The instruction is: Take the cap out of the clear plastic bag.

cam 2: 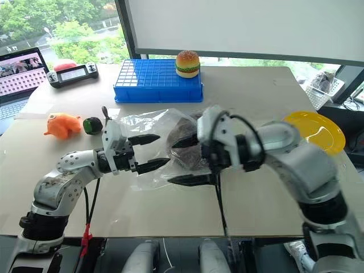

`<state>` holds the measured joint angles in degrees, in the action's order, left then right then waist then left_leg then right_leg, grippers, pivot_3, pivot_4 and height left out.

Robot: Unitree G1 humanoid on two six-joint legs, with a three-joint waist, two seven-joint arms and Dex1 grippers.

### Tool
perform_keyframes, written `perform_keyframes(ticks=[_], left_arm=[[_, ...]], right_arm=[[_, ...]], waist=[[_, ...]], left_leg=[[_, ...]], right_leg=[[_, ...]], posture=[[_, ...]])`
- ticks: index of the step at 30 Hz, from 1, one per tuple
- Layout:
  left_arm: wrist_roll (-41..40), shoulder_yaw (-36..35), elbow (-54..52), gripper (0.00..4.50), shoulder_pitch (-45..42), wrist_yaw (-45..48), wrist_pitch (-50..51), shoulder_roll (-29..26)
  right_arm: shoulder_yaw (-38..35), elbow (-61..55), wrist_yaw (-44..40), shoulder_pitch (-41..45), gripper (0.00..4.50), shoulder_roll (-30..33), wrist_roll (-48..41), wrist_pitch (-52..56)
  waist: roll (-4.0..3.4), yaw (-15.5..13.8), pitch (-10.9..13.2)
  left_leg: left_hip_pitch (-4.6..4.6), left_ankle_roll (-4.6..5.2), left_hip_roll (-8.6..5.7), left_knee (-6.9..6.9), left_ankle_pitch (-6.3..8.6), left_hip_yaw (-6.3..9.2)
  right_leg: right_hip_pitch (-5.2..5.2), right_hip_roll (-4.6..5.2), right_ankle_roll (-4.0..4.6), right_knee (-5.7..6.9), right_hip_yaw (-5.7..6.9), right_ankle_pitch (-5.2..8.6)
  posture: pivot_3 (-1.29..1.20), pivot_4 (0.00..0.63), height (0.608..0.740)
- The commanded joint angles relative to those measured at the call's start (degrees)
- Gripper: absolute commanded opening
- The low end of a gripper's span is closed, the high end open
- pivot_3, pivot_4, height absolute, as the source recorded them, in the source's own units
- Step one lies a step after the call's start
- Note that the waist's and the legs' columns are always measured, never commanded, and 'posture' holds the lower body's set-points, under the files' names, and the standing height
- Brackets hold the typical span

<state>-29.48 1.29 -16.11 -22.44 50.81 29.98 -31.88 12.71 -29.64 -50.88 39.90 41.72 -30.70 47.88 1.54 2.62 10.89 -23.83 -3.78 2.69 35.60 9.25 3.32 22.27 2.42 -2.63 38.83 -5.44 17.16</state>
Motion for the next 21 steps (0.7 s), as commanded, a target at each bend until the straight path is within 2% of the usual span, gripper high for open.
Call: perform_keyframes(ticks=[1,7,13,21], left_arm=[[-0.5,-0.1,-1.1,4.50,-1.0,0.4,-0.5,0.1],[-0.6,-0.3,-1.9,4.50,-0.4,0.3,-0.6,-0.1],[-0.5,-0.5,-2.4,4.50,0.7,1.8,-1.5,-1.1],[-1.6,-2.3,-3.8,4.50,3.8,5.8,-1.3,-5.0]], right_arm=[[2.4,4.0,6.6,0.0,4.46,1.2,9.4,-0.7],[8.6,7.5,4.6,-4.8,4.46,8.4,19.2,-4.6],[8.9,9.8,2.6,-7.0,4.46,8.4,20.8,-5.0],[11.3,18.9,3.7,-3.4,4.46,2.4,26.8,-8.0]], waist=[[0.00,-0.2,0.0],[0.00,-0.8,0.0],[0.00,0.0,0.0],[0.00,0.0,0.0]], left_leg=[[-0.06,0.00,0.00,0.04,0.00,0.00],[-0.45,0.27,-0.02,0.13,0.18,0.01],[-0.46,0.44,-0.01,0.14,0.27,0.00],[-0.39,0.44,-0.01,0.17,0.28,-0.01]], right_leg=[[0.03,0.00,0.00,0.00,0.00,0.00],[0.20,0.03,0.28,-0.19,0.05,-0.16],[0.20,0.02,0.29,-0.26,0.03,-0.17],[0.13,0.02,0.25,-0.26,0.04,-0.15]], posture=[[0.00,0.150,0.735],[0.00,0.150,0.735],[0.00,0.150,0.735],[0.00,0.150,0.735]])
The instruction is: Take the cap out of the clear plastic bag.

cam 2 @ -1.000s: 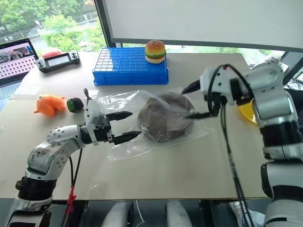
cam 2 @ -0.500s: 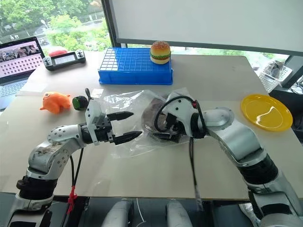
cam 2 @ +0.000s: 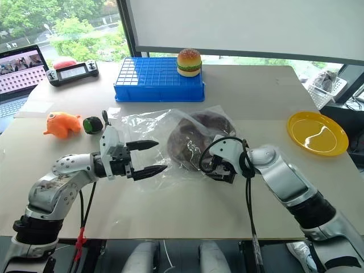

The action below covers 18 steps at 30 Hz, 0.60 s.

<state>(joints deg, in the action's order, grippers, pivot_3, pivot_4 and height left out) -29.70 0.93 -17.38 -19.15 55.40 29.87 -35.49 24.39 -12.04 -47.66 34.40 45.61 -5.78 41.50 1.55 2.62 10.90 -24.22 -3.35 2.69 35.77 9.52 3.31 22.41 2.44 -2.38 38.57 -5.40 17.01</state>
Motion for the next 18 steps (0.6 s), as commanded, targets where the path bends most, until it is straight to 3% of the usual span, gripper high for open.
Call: perform_keyframes(ticks=[1,9,18], left_arm=[[-1.4,-2.2,-2.5,4.50,0.8,1.3,-1.2,-1.6],[-1.2,-2.9,-4.1,4.50,3.0,0.7,-1.1,-2.4],[-1.0,-3.3,-3.9,4.50,4.9,0.5,-2.5,-2.0]], right_arm=[[-0.4,1.8,0.4,2.3,4.46,-2.1,2.2,-1.7],[4.1,12.0,-1.9,5.5,4.46,-9.1,6.7,-5.0],[6.3,27.3,-7.2,6.1,4.46,-14.6,9.4,-11.1]], waist=[[0.00,0.0,0.0],[0.05,0.2,0.0],[0.76,1.7,-0.6]], left_leg=[[-0.01,0.00,0.00,0.00,0.00,0.00],[0.05,0.00,0.02,0.00,0.00,0.00],[0.65,-0.01,0.14,-0.06,0.01,-0.09]], right_leg=[[0.01,0.00,0.03,-0.01,0.00,-0.02],[-0.04,0.00,0.04,0.01,0.01,-0.02],[-0.46,-0.13,-0.14,0.04,-0.08,0.08]], posture=[[0.00,0.150,0.735],[0.00,0.150,0.735],[0.00,0.150,0.735]])
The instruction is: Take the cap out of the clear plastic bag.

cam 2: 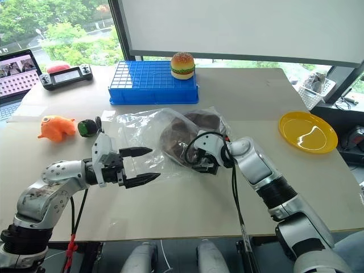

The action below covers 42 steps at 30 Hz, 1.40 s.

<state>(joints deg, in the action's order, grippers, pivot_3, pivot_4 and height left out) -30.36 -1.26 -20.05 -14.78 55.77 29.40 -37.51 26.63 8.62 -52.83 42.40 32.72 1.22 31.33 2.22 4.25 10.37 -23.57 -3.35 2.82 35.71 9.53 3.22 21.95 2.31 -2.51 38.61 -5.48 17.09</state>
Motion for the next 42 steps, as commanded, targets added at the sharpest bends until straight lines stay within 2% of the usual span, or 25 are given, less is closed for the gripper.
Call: perform_keyframes(ticks=[1,2,3,8,11,17,22,25,26,30,32,34,37,42], left_arm=[[-0.3,-1.1,-1.3,4.50,0.8,0.0,-2.2,0.0],[-0.3,-1.1,-1.4,4.50,0.9,-0.1,-2.2,-0.1],[-0.2,-1.2,-1.6,4.50,1.1,-0.5,-2.1,-0.1],[1.4,-2.5,-2.5,4.50,3.6,-2.3,-3.1,-1.2],[0.8,-4.2,-4.2,4.50,5.2,-3.6,-2.2,-2.1],[0.2,-5.2,-5.8,4.50,6.0,-5.5,-1.2,-2.6],[0.1,-5.2,-5.6,4.50,5.7,-6.2,-1.3,-2.0],[-0.7,-5.3,-5.3,4.50,5.2,-6.3,-1.1,-1.5],[-1.3,-5.4,-5.2,4.50,4.7,-6.3,-0.7,-1.3],[-2.4,-5.1,-5.2,4.50,3.9,-6.3,-0.1,-1.1],[-2.7,-4.9,-5.3,4.50,3.7,-6.4,0.1,-1.0],[-2.7,-4.6,-5.3,4.50,3.5,-6.5,0.2,-0.9],[-2.9,-4.3,-5.5,4.50,3.3,-6.5,0.5,-0.6],[-3.2,-4.5,-6.4,4.50,3.3,-7.2,1.4,-0.4]], right_arm=[[3.9,7.7,-2.2,-1.9,4.46,-2.2,2.7,-1.4],[3.7,8.4,-2.3,-1.9,3.95,-2.5,2.9,-1.8],[3.6,9.0,-2.5,-1.8,3.80,-2.8,3.2,-2.3],[3.0,10.5,-3.1,-1.9,2.11,-3.8,4.1,-3.6],[2.7,10.8,-3.1,-2.0,1.26,-3.7,4.9,-4.3],[3.4,11.8,-2.8,-1.8,0.26,-3.4,7.4,-6.8],[3.9,12.6,0.7,-0.2,0.13,-2.7,12.4,-21.7],[3.4,12.3,0.8,1.5,0.13,0.1,13.7,-40.3],[3.5,13.9,-0.5,3.3,0.13,2.4,14.2,-49.5],[5.0,26.0,-6.6,11.1,0.13,6.7,14.5,-72.2],[6.0,33.3,-8.4,15.4,0.13,7.0,15.7,-78.9],[7.7,42.4,-6.8,21.3,0.13,6.6,20.0,-85.4],[15.2,53.5,5.0,31.1,0.13,5.7,35.5,-91.3],[25.9,61.0,23.8,37.9,0.13,1.8,52.5,-91.6]], waist=[[0.13,0.0,-0.1],[0.19,0.1,-0.2],[0.25,0.1,-0.2],[0.33,0.1,-0.3],[0.38,0.2,-0.3],[0.44,0.1,-0.4],[0.43,0.1,-0.4],[0.41,0.0,-0.4],[0.32,-0.2,-0.3],[0.04,-0.3,-0.1],[0.01,-0.3,0.0],[-0.03,-0.3,0.1],[-0.25,-0.3,0.3],[-0.29,-0.3,0.3]], left_leg=[[0.15,0.00,0.02,-0.01,0.00,0.00],[0.30,0.00,0.02,-0.04,0.00,0.00],[0.56,-0.01,0.03,-0.07,0.01,0.00],[1.02,-0.03,0.07,-0.15,0.03,-0.04],[1.21,-0.03,0.08,-0.28,0.03,-0.07],[1.52,-0.04,0.08,-0.37,0.04,-0.09],[1.57,-0.05,0.08,-0.43,0.04,-0.09],[1.46,-0.05,0.08,-0.50,0.03,-0.10],[1.35,-0.04,0.08,-0.52,0.03,-0.10],[0.28,-0.03,0.03,-0.55,0.01,-0.14],[-0.25,-0.04,0.02,-0.61,0.02,-0.13],[-0.34,-0.05,-0.02,-0.70,0.02,-0.12],[-0.34,-0.06,-0.08,-0.86,0.03,-0.14],[-0.25,-0.11,-0.08,-0.92,0.01,-0.10]], right_leg=[[-0.12,-0.02,-0.02,0.00,-0.01,0.01],[-0.27,-0.03,-0.04,0.00,-0.01,0.02],[-0.55,-0.05,-0.10,-0.05,-0.01,0.08],[-0.91,-0.06,-0.10,-0.14,-0.07,0.15],[-1.00,-0.07,-0.09,-0.14,-0.11,0.16],[-1.26,-0.06,0.07,-0.18,-0.14,0.25],[-1.31,-0.06,0.31,-0.32,-0.15,0.39],[-1.23,-0.05,0.28,-0.43,-0.15,0.36],[-1.12,-0.05,0.00,-0.45,-0.15,0.20],[-0.18,0.00,-0.09,-0.52,-0.14,0.08],[0.32,0.03,0.33,-0.51,-0.13,-0.17],[0.40,0.11,0.36,-0.55,-0.08,-0.20],[0.43,0.20,0.36,-0.64,-0.07,-0.20],[0.43,0.19,0.41,-0.58,-0.04,-0.16]], posture=[[0.00,0.150,0.735],[0.00,0.150,0.735],[0.00,0.150,0.735],[0.00,0.150,0.735],[0.00,0.150,0.735],[0.00,0.150,0.735],[0.00,0.150,0.735],[0.00,0.150,0.735],[0.00,0.150,0.735],[0.00,0.150,0.735],[0.00,0.150,0.735],[0.00,0.150,0.735],[0.00,0.150,0.735],[0.00,0.150,0.735]])
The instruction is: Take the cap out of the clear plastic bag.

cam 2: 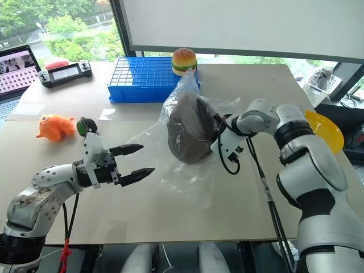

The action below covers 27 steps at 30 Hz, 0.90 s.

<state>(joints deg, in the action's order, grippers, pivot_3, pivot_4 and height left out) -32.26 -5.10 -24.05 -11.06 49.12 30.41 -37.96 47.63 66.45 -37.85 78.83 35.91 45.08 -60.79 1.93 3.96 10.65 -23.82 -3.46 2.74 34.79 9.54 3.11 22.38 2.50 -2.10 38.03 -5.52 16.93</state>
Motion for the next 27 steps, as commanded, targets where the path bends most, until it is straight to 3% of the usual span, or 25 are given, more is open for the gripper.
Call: perform_keyframes(ticks=[1,7,8,9,18,19,27], left_arm=[[-1.5,-0.8,-2.9,4.50,-0.2,-0.8,0.6,0.0],[-2.3,-1.2,-4.4,4.50,0.8,-1.3,1.4,-0.8],[-2.4,-1.1,-4.5,4.50,0.8,-1.3,1.5,-0.9],[-2.4,-1.1,-4.5,4.50,0.7,-1.4,1.6,-0.9],[-2.4,-0.3,-3.6,4.50,-0.4,-0.9,1.6,-0.7],[-2.4,-0.1,-3.6,4.50,-0.5,-0.9,1.6,-0.6],[-2.0,0.8,-1.7,4.50,-2.6,0.0,1.4,-0.6]], right_arm=[[6.3,4.1,11.2,2.0,0.13,-2.3,10.6,0.7],[9.4,8.2,18.2,2.6,0.13,-8.1,15.3,3.1],[9.0,8.8,18.0,2.7,1.05,-8.6,15.0,3.7],[8.2,9.4,17.0,2.8,1.20,-9.1,14.2,4.4],[0.5,9.7,11.4,5.8,4.29,-8.2,7.0,4.7],[-0.5,9.7,10.6,6.3,4.45,-7.8,6.1,4.9],[-13.8,7.3,-1.1,7.4,4.45,-2.0,-8.0,5.0]], waist=[[0.00,0.0,0.0],[0.05,0.3,0.0],[0.05,0.4,0.0],[0.04,0.4,0.0],[0.00,0.1,0.0],[-0.02,0.1,0.0],[-0.19,0.1,0.2]], left_leg=[[0.00,-0.03,0.00,0.02,-0.02,0.00],[0.35,-0.11,0.00,0.04,-0.07,0.01],[0.46,-0.12,0.01,0.03,-0.08,0.00],[0.54,-0.13,0.02,0.03,-0.08,0.00],[0.46,-0.22,0.01,0.05,-0.16,0.02],[0.43,-0.22,0.01,0.05,-0.16,0.03],[0.30,-0.22,0.00,0.06,-0.16,0.03]], right_leg=[[-0.01,0.00,0.00,0.01,0.00,0.00],[-0.25,-0.01,0.02,0.17,-0.02,-0.02],[-0.31,-0.03,0.05,0.22,-0.03,-0.03],[-0.34,-0.05,0.06,0.28,-0.04,-0.04],[-0.20,-0.05,0.06,0.52,-0.04,-0.03],[-0.17,-0.05,0.06,0.52,-0.04,-0.03],[-0.09,-0.05,0.06,0.51,-0.03,-0.03]], posture=[[0.00,0.150,0.735],[0.00,0.150,0.735],[0.00,0.150,0.735],[0.00,0.150,0.735],[0.00,0.150,0.735],[0.00,0.150,0.735],[0.00,0.150,0.735]])
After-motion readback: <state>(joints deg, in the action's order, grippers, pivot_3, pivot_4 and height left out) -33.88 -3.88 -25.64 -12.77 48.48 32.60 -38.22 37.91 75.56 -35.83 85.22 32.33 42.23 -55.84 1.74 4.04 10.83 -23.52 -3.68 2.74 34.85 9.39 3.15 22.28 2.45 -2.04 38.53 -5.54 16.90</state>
